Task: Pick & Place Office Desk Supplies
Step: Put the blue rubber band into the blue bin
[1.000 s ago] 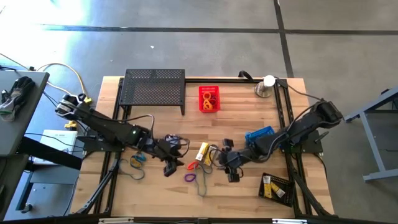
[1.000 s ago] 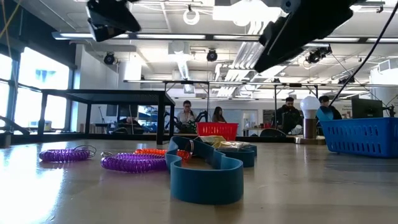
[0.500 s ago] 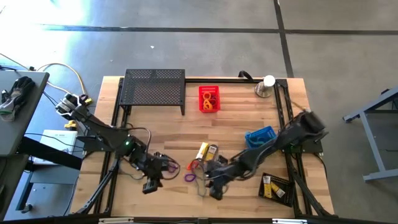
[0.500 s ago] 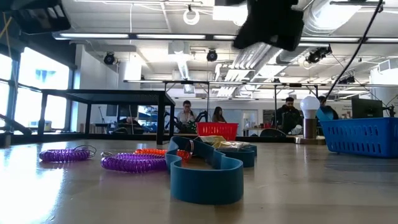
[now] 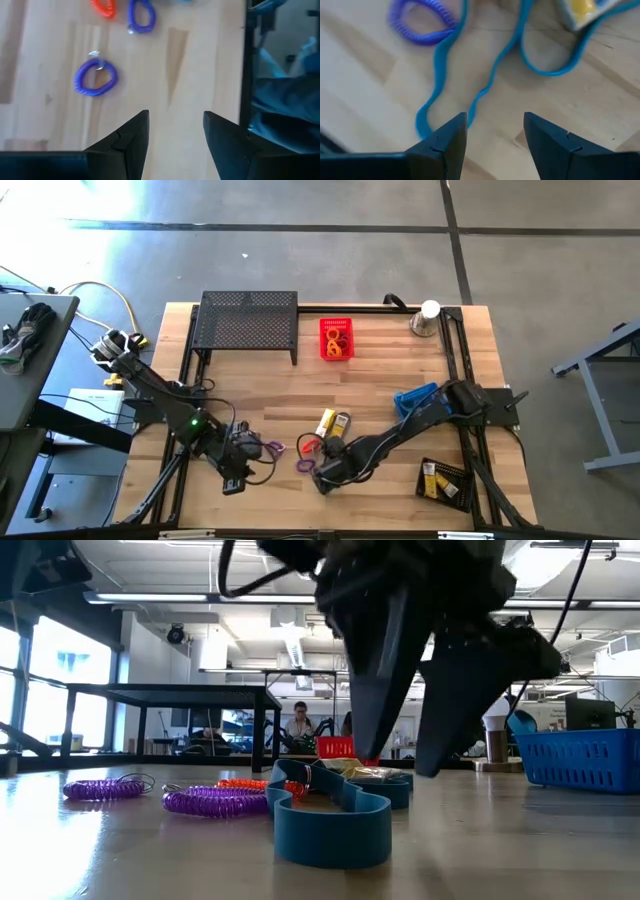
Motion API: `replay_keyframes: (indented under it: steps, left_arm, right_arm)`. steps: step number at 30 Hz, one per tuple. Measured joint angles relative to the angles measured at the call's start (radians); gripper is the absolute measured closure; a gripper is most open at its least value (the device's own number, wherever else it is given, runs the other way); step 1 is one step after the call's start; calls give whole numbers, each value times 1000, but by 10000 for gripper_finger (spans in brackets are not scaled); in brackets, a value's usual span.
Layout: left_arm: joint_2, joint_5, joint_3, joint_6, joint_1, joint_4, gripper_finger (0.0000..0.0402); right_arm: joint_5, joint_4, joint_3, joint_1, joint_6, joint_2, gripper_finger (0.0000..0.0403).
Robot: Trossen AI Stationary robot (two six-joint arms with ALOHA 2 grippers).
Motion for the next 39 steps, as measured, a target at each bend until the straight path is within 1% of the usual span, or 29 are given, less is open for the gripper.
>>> replay_keyframes:
  steps: [2, 6, 10, 18, 24, 27, 30, 32, 34, 36, 39]
  left_arm:
    - [0, -11, 0, -12, -22, -9, 220]
    - [0, -10, 0, -29, -64, -4, 220]
    - [0, -10, 0, -31, -85, -2, 220]
    - [0, -7, 0, -56, -98, -3, 220]
    - [0, -8, 0, -74, -104, -3, 220]
    - [0, -10, 0, -86, -104, -3, 220]
    - [0, -10, 0, -94, -104, -3, 220]
    - [0, -10, 0, -100, -104, -2, 220]
    - [0, -10, 0, -103, -104, -2, 220]
    - [0, -19, 0, -106, -111, -2, 220]
    - [0, -60, 0, -109, -127, -2, 220]
  right_arm:
    - [13, 11, 0, -4, 34, 9, 219]
    - [74, 49, 0, -4, 37, 10, 219]
    - [95, 64, 0, -5, 42, 10, 219]
    - [46, 35, -2, -11, 85, 33, 219]
    - [-19, 91, 1, -18, 112, 69, 219]
    - [-32, 91, 2, -22, 188, 71, 219]
    - [-19, 76, 2, -24, 202, 71, 222]
    - [-4, 65, 2, -28, 202, 71, 235]
    - [-10, 53, 2, -30, 201, 71, 259]
    - [-5, 41, 1, -30, 201, 71, 289]
    - [29, 35, 0, -29, 200, 73, 338]
